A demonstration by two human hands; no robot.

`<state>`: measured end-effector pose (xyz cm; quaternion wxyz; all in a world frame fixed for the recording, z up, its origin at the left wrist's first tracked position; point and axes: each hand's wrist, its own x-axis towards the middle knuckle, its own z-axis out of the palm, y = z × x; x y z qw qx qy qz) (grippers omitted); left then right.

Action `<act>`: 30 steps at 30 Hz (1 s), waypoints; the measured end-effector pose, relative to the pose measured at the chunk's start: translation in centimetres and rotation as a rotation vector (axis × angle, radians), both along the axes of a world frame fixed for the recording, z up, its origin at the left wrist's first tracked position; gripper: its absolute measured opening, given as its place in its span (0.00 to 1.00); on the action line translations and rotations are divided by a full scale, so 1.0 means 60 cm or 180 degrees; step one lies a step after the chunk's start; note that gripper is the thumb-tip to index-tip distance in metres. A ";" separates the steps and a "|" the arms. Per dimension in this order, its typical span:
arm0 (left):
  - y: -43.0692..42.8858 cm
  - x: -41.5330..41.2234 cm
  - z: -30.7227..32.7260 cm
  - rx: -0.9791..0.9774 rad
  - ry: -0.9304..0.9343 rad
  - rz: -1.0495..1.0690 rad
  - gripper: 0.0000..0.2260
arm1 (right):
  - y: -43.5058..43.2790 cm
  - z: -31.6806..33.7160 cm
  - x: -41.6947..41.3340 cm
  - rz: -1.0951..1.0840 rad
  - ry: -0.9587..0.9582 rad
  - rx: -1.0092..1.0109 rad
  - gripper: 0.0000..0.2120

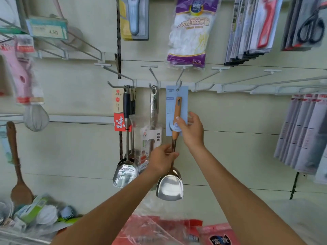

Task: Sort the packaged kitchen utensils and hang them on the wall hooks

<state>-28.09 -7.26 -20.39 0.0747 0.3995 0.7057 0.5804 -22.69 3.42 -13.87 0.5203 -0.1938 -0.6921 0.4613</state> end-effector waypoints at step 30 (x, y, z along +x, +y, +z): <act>-1.312 -0.116 -0.080 -0.2937 0.2317 0.4143 0.32 | -1.086 -0.204 -0.299 0.1781 -0.0553 0.3600 0.35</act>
